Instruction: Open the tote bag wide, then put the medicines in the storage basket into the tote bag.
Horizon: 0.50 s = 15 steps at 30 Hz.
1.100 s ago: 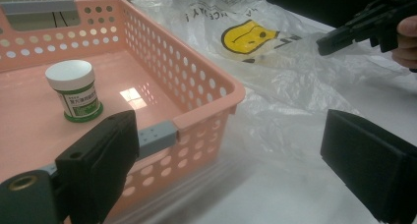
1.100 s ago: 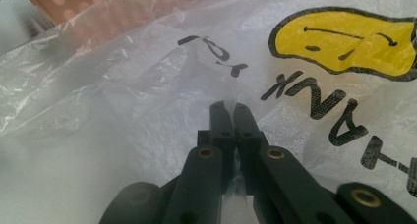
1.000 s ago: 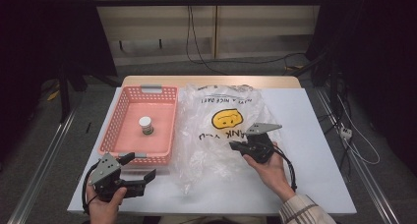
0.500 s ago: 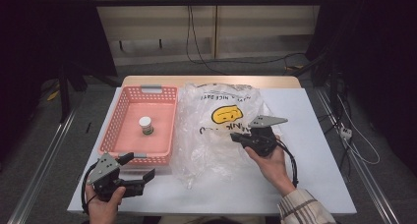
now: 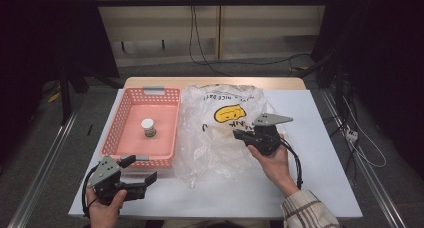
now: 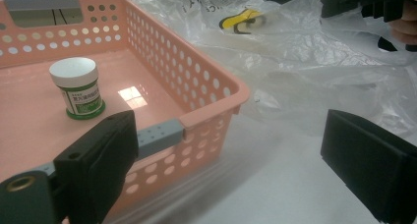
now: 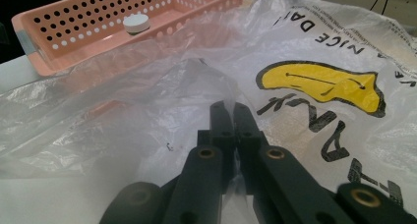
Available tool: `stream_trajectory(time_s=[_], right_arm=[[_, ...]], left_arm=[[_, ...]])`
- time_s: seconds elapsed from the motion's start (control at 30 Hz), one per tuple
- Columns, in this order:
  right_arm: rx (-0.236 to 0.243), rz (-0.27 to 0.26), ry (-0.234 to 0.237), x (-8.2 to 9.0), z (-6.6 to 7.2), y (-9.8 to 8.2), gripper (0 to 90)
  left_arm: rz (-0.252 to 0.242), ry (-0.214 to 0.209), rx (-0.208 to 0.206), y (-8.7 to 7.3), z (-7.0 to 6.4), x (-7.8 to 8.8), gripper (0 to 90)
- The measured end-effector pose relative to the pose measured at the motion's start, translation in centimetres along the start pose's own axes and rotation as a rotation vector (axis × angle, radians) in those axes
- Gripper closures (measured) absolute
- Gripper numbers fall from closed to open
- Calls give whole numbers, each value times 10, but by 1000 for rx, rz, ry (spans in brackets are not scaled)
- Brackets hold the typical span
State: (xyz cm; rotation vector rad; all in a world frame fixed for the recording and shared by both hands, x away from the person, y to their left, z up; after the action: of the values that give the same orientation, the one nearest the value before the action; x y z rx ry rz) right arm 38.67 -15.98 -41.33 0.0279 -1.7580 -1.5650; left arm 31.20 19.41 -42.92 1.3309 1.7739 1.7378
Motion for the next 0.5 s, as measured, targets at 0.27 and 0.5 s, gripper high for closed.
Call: stream_trajectory(time_s=[0.27,0.5], right_arm=[[0,-1,3,4,-2,1,900],[-13,-2,7,7,-4,4,900]], left_arm=[[-8,-3,47,4,6,1,83],[-27,-7,29,18,10,4,81]])
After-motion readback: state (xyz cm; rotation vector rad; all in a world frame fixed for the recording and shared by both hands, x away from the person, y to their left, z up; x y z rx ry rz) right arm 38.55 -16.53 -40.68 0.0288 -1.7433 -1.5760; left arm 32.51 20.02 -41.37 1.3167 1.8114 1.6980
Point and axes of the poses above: each handheld gripper's, and its own axes: x roughly backward along the jaws, y roughly out of its top, z roughly to its left, the point moved 5 cm from there along -x, roughly forward along the jaws, and after that the axes turned 10 degrees about -y, right-handed, at the moved point
